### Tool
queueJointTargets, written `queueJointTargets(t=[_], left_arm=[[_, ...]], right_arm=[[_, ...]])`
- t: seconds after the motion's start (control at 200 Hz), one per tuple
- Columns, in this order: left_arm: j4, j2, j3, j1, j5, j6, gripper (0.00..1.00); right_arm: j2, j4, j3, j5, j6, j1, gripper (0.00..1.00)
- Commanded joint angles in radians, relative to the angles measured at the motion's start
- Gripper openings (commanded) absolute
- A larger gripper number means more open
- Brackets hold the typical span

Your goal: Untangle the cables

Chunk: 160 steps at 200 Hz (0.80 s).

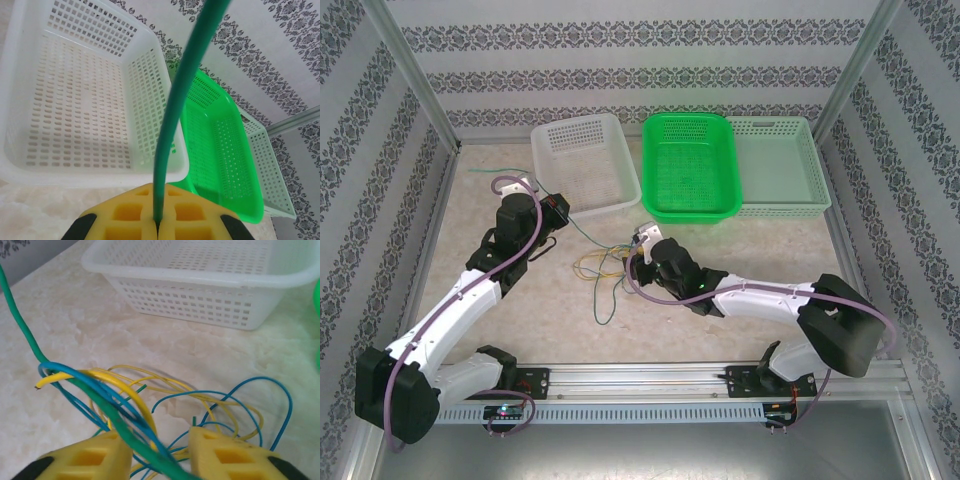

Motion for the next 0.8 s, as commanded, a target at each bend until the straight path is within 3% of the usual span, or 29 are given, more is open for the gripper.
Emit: queueJointTargets(t=[0.0, 0.235, 0.46, 0.639, 0.794], left_arm=[[0.005, -0.031, 0.029, 0.018, 0.002, -0.014, 0.0], [0.022, -0.033, 0.039, 0.068, 0.04, -0.042, 0.0], [-0.123, -0.02, 0.135, 0.106, -0.046, 0.122, 0.0], [-0.217, 0.018, 0.222, 0.15, -0.119, 0.251, 0.0], [-0.253, 0.083, 0.313, 0.158, -0.127, 0.349, 0.0]], right_arm=[[0.005, 0.051, 0.005, 0.001, 0.008, -0.014, 0.2], [-0.059, 0.105, -0.069, 0.01, 0.041, -0.026, 0.0], [-0.299, 0.079, -0.204, 0.111, 0.065, -0.026, 0.0], [-0.539, -0.086, -0.289, 0.216, 0.086, -0.034, 0.0], [-0.629, -0.154, -0.352, 0.247, 0.141, -0.041, 0.0]])
